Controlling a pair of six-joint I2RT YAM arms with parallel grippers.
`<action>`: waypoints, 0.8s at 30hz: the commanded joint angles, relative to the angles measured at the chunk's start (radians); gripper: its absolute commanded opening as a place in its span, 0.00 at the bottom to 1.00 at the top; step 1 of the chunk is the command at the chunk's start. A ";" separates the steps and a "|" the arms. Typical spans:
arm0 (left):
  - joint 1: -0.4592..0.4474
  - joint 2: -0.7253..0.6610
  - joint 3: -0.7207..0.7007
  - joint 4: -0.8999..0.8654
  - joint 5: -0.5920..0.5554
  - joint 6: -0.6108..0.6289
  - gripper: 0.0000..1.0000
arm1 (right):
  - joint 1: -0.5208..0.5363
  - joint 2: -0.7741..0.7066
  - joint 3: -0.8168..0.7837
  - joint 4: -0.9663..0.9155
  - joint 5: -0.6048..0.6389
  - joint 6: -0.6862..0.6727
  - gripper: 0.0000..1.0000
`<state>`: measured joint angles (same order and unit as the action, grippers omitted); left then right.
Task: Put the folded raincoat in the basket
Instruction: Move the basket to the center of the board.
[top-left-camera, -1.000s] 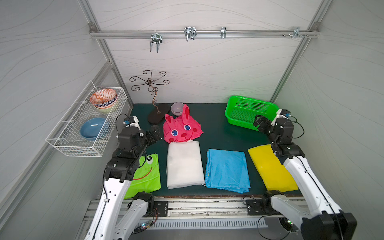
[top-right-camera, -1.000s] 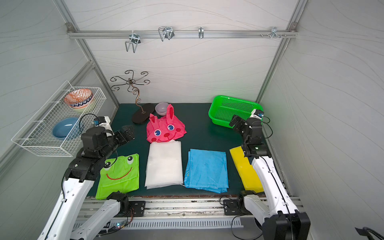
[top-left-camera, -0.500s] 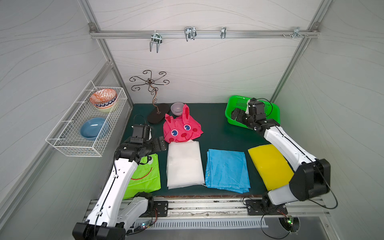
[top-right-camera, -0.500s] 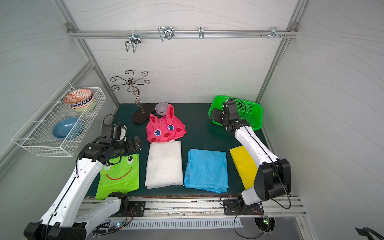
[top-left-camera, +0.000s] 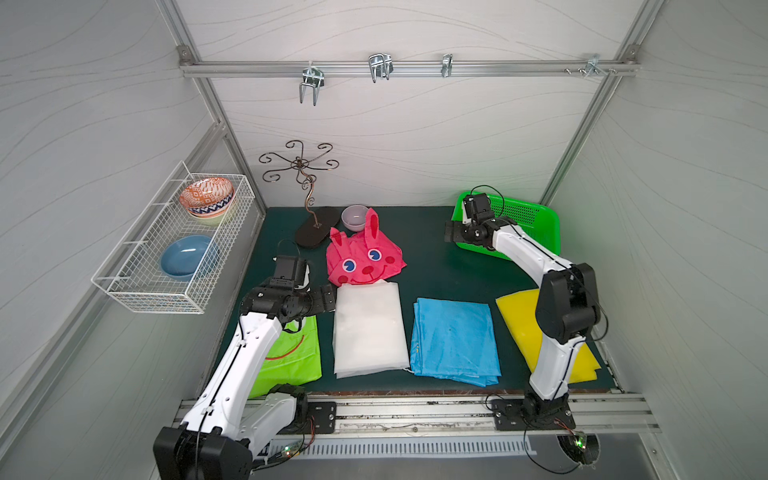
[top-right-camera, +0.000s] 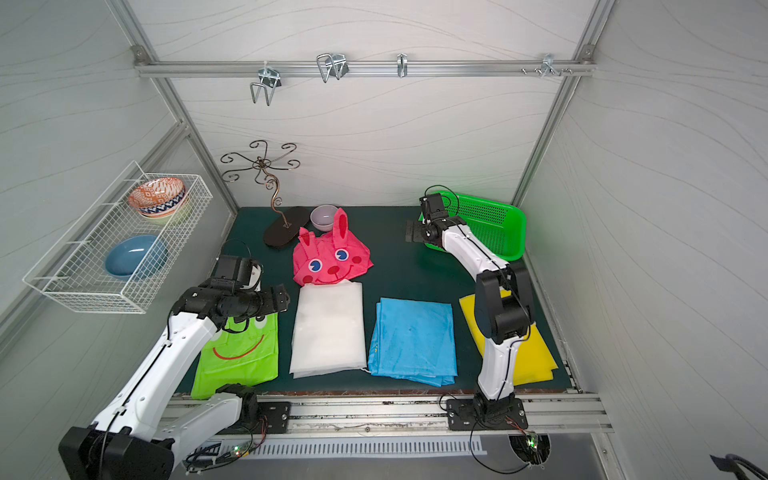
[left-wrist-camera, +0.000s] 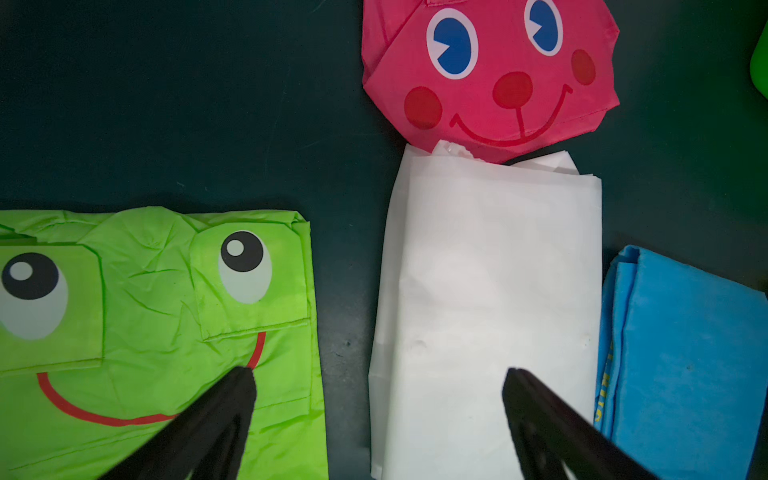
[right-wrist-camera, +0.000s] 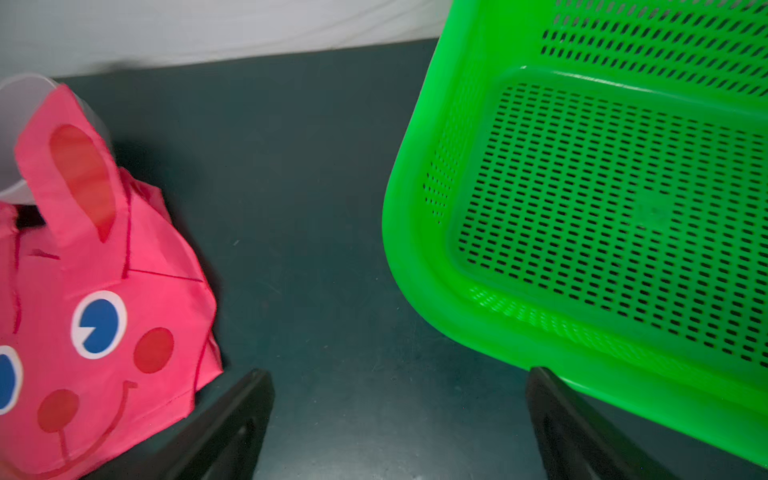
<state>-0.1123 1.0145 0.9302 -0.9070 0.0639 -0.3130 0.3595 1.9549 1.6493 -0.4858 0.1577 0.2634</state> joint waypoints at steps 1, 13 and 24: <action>-0.002 -0.017 -0.001 0.033 -0.008 0.005 0.94 | -0.007 0.074 0.129 -0.089 0.003 -0.032 0.99; -0.003 -0.021 -0.031 0.043 -0.004 -0.014 0.92 | -0.031 0.358 0.508 -0.199 -0.086 -0.142 0.94; -0.002 0.003 -0.023 0.036 -0.011 -0.016 0.91 | 0.005 0.195 0.238 -0.187 -0.392 -0.142 0.88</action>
<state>-0.1123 1.0222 0.8928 -0.8993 0.0601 -0.3248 0.3439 2.2448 1.9461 -0.6331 -0.0914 0.1169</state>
